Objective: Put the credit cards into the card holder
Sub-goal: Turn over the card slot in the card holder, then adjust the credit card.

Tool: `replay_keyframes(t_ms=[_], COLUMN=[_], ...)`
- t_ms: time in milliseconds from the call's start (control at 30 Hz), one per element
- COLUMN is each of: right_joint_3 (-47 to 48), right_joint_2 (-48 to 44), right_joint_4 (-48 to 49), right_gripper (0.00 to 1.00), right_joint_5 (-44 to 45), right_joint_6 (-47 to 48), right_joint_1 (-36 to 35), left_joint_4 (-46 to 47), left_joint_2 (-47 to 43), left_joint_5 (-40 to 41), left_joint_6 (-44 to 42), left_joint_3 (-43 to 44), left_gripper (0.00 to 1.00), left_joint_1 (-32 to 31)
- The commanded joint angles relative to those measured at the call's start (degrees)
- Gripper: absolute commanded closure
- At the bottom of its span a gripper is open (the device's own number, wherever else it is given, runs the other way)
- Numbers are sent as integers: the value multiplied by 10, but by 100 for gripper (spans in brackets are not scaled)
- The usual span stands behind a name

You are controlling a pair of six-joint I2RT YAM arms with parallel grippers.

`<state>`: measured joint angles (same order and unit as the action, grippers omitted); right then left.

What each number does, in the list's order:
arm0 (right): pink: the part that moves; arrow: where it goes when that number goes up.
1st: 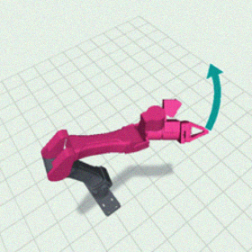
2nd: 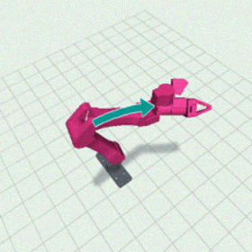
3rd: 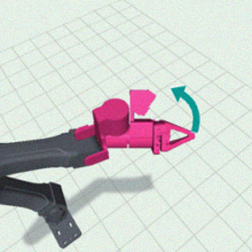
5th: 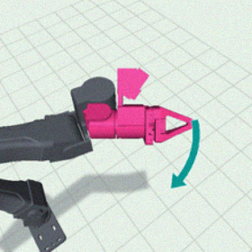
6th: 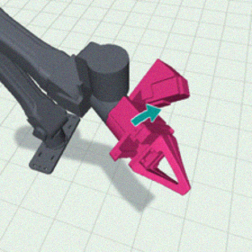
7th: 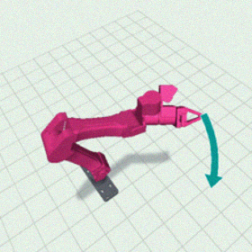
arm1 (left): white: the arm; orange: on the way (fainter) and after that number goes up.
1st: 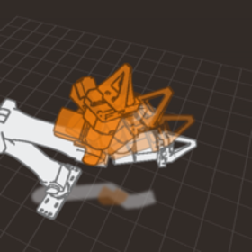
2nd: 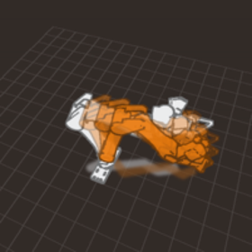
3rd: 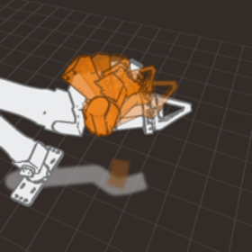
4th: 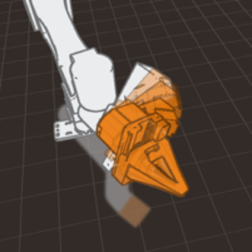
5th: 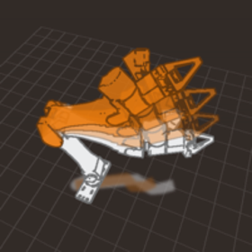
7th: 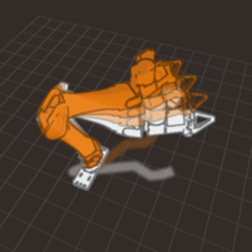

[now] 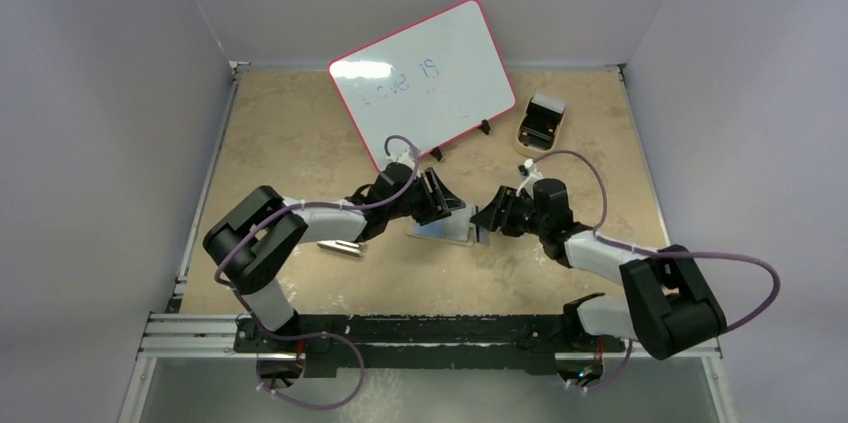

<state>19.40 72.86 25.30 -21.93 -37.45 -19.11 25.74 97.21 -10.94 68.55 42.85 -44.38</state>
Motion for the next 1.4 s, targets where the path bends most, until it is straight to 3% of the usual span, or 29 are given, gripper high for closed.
replay_keyframes(t_ms=[0,167,400,833,1000,1200,1367], right_joint_3=[30,54,64,77,76,80,84], right_joint_2=[-61,-122,-158,-156,-158,-143,-140], right_joint_4=[-66,-134,-100,-93,-91,-84,-86], right_gripper=[100,100,100,100,100,100,100], right_joint_5=[39,57,25,14,18,5,-1], right_joint_6=[22,43,52,53,52,56,65], right_joint_1=[-2,-2,-3,-14,-15,-17,-17], left_joint_4=[20,-30,-26,-9,-18,-24,-25], left_joint_2=[-5,-57,-90,-21,-3,10,9], left_joint_5=[4,40,7,-31,-30,-34,-40], left_joint_6=[1,-38,-27,-23,-29,-38,-43], left_joint_3=[15,23,52,112,119,134,133], left_gripper=[49,51,52,52,57,72,100], left_joint_1=[-4,-3,-4,-14,-19,-25,-27])
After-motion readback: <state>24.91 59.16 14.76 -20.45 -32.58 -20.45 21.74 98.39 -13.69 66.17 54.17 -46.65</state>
